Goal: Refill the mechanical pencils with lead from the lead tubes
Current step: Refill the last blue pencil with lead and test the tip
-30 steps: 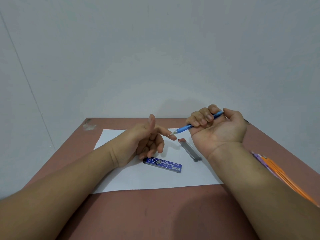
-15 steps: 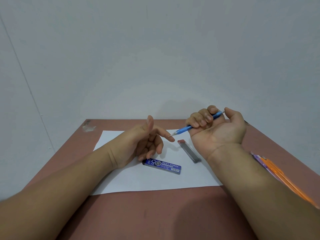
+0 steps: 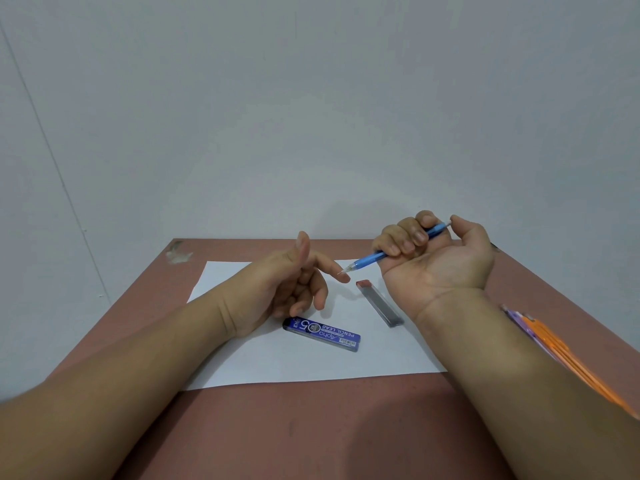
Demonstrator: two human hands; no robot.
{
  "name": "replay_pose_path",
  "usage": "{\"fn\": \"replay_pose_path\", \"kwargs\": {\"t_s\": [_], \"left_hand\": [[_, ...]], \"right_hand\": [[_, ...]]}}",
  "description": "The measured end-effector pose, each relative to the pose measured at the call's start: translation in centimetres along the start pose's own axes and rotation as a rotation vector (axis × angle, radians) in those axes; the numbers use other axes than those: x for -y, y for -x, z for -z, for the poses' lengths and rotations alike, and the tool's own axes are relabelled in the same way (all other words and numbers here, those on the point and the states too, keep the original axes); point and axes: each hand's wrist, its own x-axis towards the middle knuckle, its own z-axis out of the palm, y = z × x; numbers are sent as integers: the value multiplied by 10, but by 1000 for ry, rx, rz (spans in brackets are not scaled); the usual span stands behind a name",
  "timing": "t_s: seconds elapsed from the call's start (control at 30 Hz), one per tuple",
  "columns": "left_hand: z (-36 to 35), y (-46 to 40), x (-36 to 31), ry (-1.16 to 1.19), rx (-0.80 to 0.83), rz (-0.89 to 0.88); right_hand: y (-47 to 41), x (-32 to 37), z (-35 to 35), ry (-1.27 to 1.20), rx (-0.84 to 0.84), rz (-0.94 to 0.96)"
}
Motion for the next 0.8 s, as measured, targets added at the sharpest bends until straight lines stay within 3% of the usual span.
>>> {"fn": "replay_pose_path", "kwargs": {"t_s": [0.8], "left_hand": [[-1,2,-1,-19,-5,-15]], "right_hand": [[1,0,1,14,-14,-1]]}}
